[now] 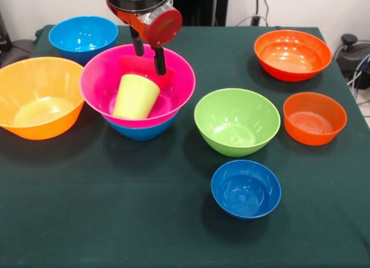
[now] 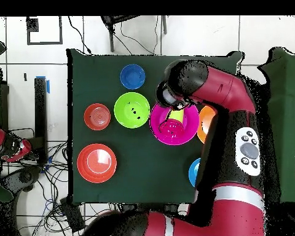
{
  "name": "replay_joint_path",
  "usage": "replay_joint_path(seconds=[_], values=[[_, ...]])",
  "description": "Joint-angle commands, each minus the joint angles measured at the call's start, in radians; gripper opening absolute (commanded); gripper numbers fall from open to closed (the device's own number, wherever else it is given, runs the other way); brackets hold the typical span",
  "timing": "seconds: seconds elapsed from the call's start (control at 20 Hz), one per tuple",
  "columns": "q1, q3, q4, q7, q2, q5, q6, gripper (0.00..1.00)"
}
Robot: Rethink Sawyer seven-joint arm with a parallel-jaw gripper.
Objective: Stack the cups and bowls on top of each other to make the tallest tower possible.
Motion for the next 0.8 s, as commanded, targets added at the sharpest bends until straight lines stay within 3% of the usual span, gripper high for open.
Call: replay_joint_path(seconds=[0.05,0.8], values=[[-0.016,0.128,0.075,-0.303,0.011,-0.108,0.048,1.0],[-0.028,0.127,0.041,-0.29,0.064,-0.198,0.038,1.0]])
